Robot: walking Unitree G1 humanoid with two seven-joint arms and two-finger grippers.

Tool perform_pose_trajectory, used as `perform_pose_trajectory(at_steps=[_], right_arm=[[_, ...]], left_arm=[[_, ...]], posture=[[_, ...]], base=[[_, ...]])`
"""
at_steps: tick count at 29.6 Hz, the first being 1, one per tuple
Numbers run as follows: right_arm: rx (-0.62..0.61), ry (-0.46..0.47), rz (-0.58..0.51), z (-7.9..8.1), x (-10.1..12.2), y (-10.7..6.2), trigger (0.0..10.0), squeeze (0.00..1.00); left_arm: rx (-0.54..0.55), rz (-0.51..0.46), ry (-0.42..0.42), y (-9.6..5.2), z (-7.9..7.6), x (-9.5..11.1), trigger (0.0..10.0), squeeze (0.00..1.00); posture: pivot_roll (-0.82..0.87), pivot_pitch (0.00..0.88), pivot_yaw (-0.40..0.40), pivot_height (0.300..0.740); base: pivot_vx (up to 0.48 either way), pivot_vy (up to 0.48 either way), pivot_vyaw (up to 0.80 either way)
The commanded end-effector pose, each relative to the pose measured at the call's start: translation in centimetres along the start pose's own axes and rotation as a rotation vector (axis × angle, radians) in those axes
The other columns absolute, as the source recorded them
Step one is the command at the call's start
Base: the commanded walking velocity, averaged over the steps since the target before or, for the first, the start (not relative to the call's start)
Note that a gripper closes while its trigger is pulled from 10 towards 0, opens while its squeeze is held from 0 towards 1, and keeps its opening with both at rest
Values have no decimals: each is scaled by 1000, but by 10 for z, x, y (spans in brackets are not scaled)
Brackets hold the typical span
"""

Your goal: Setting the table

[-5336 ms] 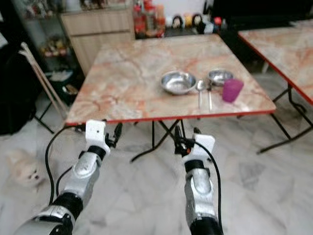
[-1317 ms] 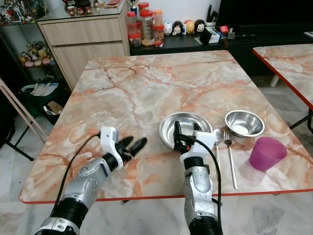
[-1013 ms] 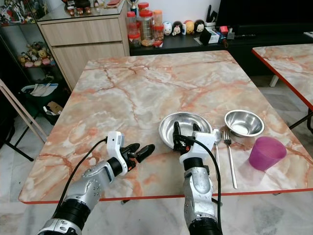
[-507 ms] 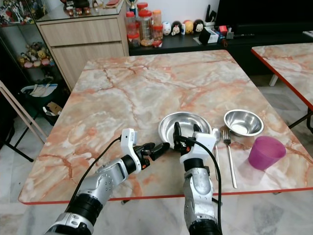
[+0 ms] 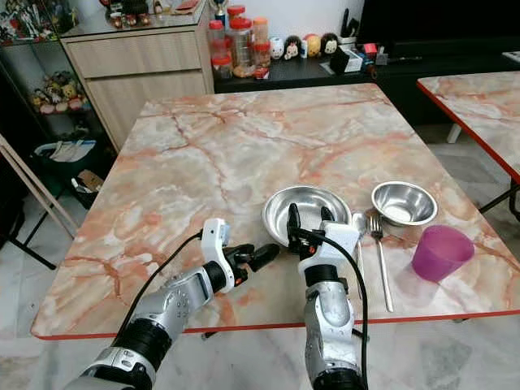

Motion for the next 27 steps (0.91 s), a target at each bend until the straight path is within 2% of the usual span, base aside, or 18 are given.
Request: perform_pose_trajectory(at_steps=[1,6,9,10,12,13,15,18,19,23,27], right_arm=[[11,12,-21,2,6,0,10000,0],[12,10,-24,2,8,1,10000,0],[13,10,-23,2,8,1,10000,0],[13,11,-20,2,7,-1,10000,0],[13,12,-19,2,7,-2,10000,0],[11,13,-17,1,7,-3,10000,0],[9,13,-16,1,6,-4,10000,0],[-4,13,-12,-3,6,-6,10000,0],[-15,15,-11,-5,6,-7,10000,0],[-33,22,-9,-9,6,-11,10000,0],[-80,51,-21,-18,12,-18,10000,0]], left_arm=[[-58,-33,-14,16,-25,10,10000,0],[-45,-65,-20,17,-24,16,10000,0],[-17,-116,-14,16,-20,25,10000,0],[59,-211,14,10,-7,43,10000,0],[107,-264,38,6,0,54,10000,0],[153,-301,57,0,9,64,10000,0],[182,-320,83,-4,15,69,10000,0],[267,-365,185,-17,31,84,10000,0],[290,-390,183,-23,37,89,10000,0],[322,-410,207,-30,45,93,10000,0],[359,-401,233,-36,55,88,10000,0]], posture=[[-92,0,96,740],[-93,0,93,740],[-93,0,92,740],[-90,0,90,740],[-90,0,90,740],[-91,0,90,740],[-92,0,90,740],[-91,0,91,740],[-92,0,91,740],[-91,0,91,740],[-93,0,86,740]], base=[[0,0,0],[0,0,0],[0,0,0],[0,0,0],[0,0,0],[0,0,0],[0,0,0],[0,0,0],[0,0,0],[0,0,0],[0,0,0]])
Point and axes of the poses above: a point about 5 cm out from each wrist's last joint towards the gripper, its own y axis pointing out of the wrist towards the gripper, its own x axis along the axis of the wrist's last joint, z = x × y, the point moved 5 cm from there along y, pointing out of the wrist towards the gripper, and after that the axes turned 14 degrees about -y, right-handed, at the moved point
